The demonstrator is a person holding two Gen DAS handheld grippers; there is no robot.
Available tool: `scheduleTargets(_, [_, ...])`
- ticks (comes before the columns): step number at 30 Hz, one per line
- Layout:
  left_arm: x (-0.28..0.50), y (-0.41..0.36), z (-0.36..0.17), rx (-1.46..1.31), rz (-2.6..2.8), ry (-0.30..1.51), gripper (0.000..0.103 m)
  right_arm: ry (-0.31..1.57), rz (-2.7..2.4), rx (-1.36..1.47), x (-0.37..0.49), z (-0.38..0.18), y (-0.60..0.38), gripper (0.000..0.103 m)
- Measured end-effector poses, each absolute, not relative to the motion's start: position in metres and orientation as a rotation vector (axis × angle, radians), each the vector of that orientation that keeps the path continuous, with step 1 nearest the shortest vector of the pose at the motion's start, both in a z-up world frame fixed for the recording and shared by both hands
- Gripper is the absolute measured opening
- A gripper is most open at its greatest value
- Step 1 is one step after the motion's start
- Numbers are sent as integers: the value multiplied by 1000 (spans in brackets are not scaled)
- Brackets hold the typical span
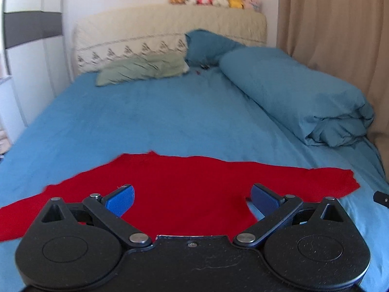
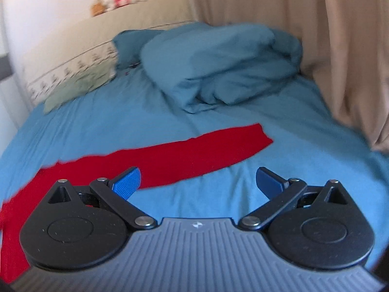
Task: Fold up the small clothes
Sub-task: 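Grasp a sweater sleeve with the right gripper and lift it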
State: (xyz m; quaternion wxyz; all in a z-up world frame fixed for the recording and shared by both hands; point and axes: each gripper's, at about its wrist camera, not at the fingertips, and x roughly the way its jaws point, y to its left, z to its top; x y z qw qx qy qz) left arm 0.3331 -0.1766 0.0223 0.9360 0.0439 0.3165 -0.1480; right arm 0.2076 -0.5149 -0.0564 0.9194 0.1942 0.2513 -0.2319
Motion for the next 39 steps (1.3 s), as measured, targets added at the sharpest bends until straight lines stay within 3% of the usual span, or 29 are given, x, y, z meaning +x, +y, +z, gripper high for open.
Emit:
scheduleTargets(7, [444, -232, -62, 90, -372, 774, 103, 565, -592, 447, 287, -163, -589, 103])
scheduleTargets(11, [482, -263, -107, 132, -384, 815, 102, 592, -643, 502, 315, -203, -620, 76])
scheduleTargets(15, [494, -284, -131, 195, -398, 835, 101, 524, -680, 513, 323, -213, -628, 70])
scheduleTargets(20, [508, -300, -159, 220, -384, 945, 103, 539, -719, 523, 333, -211, -632, 32])
scheduleTargets(22, [509, -302, -165, 236, -379, 946, 103, 568, -725, 505, 338, -203, -631, 25])
scheduleTargets(30, [515, -265, -130, 108, -387, 976, 102, 521, -625, 480, 363, -121, -597, 23])
scheduleTargets(39, [516, -120, -47, 32, -204, 851, 102, 429, -75, 432, 447, -19, -422, 23])
